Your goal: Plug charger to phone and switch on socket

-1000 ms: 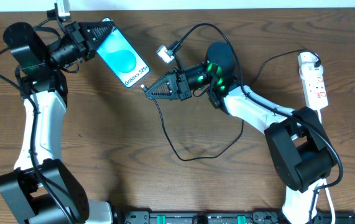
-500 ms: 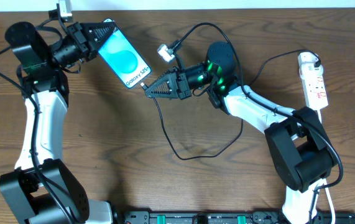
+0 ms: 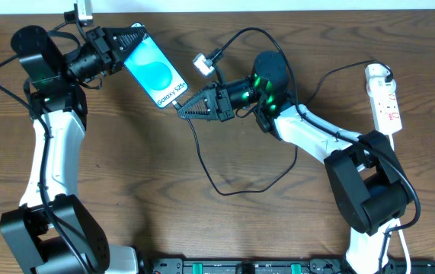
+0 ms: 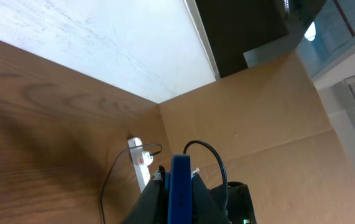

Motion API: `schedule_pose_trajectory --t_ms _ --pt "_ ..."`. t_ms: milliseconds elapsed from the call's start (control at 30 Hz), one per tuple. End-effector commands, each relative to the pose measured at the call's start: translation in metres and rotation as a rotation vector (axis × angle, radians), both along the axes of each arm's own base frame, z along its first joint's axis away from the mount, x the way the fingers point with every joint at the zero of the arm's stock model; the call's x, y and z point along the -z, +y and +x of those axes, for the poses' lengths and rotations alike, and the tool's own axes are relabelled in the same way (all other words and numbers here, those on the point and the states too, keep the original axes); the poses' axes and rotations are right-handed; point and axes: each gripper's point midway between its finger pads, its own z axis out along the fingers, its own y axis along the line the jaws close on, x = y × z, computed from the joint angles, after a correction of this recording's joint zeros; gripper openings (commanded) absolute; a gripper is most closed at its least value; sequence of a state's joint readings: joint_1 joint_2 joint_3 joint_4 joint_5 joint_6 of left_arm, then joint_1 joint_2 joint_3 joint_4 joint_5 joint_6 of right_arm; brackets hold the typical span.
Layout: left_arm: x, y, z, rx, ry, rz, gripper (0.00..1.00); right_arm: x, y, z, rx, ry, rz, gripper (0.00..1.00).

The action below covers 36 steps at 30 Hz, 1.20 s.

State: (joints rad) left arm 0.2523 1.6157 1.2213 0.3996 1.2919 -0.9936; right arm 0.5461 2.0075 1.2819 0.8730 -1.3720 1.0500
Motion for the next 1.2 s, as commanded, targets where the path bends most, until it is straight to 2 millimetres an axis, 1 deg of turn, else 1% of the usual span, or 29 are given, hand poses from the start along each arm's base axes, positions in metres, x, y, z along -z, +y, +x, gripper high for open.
schedule_pose_trajectory --t_ms 0,167,400,500,833,1167 --pt "-0.004 -0.003 -0.003 0.025 -0.014 0.002 0.07 -0.003 -0.001 0.007 0.027 -0.008 0.008 0.01" --pt "-0.004 -0.004 -0.004 0.028 -0.015 0.003 0.07 -0.003 -0.004 0.012 0.040 -0.007 0.008 0.01" --pt "-0.004 -0.004 -0.004 0.028 -0.015 0.003 0.08 -0.003 -0.004 0.012 0.043 -0.007 0.009 0.01" --pt "-0.004 -0.004 -0.004 0.028 -0.015 0.003 0.07 -0.003 -0.005 0.016 0.059 -0.006 0.010 0.01" --pt "-0.004 -0.005 -0.005 0.037 -0.019 0.004 0.07 -0.005 -0.002 0.024 0.110 -0.001 0.016 0.01" --pt "-0.004 -0.006 -0.008 0.055 -0.026 0.007 0.07 -0.005 -0.001 0.026 0.125 0.011 0.016 0.01"
